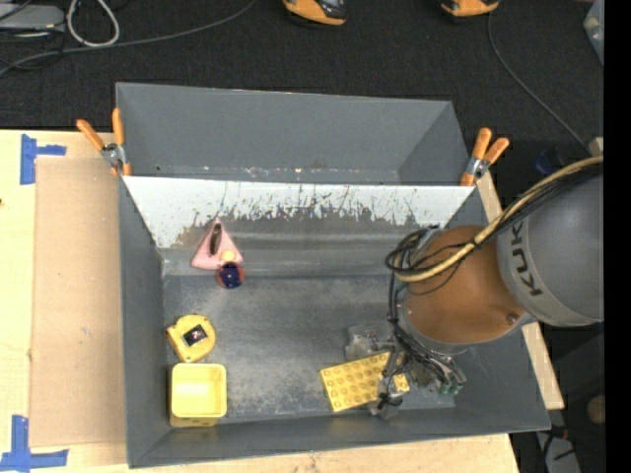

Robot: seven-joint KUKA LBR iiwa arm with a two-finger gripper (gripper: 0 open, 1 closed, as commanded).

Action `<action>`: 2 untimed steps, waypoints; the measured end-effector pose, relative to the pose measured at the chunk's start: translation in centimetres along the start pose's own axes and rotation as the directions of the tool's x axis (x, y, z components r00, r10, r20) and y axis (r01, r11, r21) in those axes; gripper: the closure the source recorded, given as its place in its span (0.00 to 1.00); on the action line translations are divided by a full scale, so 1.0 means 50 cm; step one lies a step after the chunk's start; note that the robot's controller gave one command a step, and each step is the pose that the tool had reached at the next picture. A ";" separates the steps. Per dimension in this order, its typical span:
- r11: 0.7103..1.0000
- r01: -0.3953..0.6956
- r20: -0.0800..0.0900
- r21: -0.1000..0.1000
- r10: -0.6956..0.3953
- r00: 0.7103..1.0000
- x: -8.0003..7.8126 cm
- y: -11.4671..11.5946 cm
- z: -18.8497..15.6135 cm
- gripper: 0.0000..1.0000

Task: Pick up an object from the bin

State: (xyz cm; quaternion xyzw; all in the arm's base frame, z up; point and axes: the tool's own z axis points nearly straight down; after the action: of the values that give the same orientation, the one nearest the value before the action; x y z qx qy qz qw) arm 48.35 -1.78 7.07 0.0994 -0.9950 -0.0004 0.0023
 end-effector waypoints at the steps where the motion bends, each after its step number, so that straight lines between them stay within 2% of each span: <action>1: 1.000 -0.001 0.000 0.000 0.001 1.000 0.000 0.000 0.000 1.00; 2: 1.000 -0.002 -0.002 -0.001 0.002 1.000 0.001 0.000 -0.004 1.00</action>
Offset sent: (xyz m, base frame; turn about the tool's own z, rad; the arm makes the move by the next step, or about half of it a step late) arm 0.0000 0.0001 0.0004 0.0004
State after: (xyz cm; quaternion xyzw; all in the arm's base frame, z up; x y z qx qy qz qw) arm 48.30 -1.78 7.29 0.0983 -0.9952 -0.0006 0.0031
